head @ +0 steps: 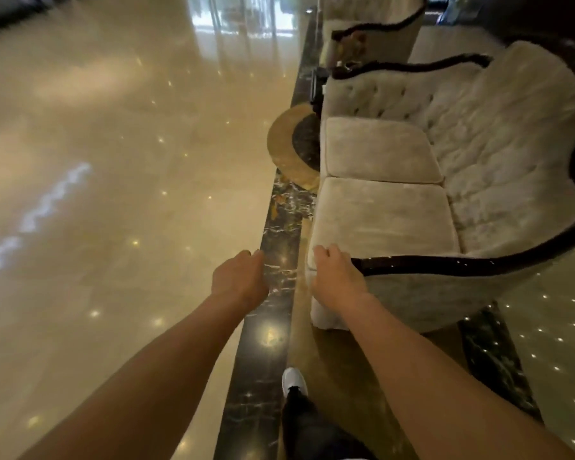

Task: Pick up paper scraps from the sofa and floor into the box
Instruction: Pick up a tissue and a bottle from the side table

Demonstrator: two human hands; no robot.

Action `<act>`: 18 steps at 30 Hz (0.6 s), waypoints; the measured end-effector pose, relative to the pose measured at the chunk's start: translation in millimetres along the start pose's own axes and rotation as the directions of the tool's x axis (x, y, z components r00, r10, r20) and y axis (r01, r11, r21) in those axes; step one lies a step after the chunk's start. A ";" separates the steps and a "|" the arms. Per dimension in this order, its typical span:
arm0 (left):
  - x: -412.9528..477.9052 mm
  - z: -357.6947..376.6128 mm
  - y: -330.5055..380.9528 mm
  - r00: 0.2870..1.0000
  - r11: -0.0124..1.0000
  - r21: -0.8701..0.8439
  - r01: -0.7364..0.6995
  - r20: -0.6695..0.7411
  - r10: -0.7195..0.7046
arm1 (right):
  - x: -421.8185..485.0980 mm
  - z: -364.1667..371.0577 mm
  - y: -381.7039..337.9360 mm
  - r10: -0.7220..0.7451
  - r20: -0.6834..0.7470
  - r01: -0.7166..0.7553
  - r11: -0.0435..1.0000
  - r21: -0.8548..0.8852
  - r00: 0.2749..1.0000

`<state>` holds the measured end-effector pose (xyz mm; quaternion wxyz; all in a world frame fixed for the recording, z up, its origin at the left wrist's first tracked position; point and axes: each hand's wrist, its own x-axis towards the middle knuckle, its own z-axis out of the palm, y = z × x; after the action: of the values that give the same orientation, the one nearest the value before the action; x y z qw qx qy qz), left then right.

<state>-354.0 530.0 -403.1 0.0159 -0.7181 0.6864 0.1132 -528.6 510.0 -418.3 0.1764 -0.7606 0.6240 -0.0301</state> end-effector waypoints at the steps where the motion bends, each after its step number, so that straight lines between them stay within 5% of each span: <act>1: 27.1 -7.6 -10.9 1.000 1.000 0.000 0.018 0.004 -0.018 | 31.8 0.1 -8.5 -0.012 0.020 0.012 1.000 0.005 1.000; 18: 443.2 -74.9 -240.6 0.981 0.982 -0.100 0.159 -0.093 -0.168 | 510.3 -28.3 -169.6 -0.184 0.056 0.192 0.954 -0.229 0.981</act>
<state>-91.2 95.0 -443.9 -0.0428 -0.7770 0.6190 0.1063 -265.1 40.6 -428.9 0.0926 -0.8324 0.5450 0.0396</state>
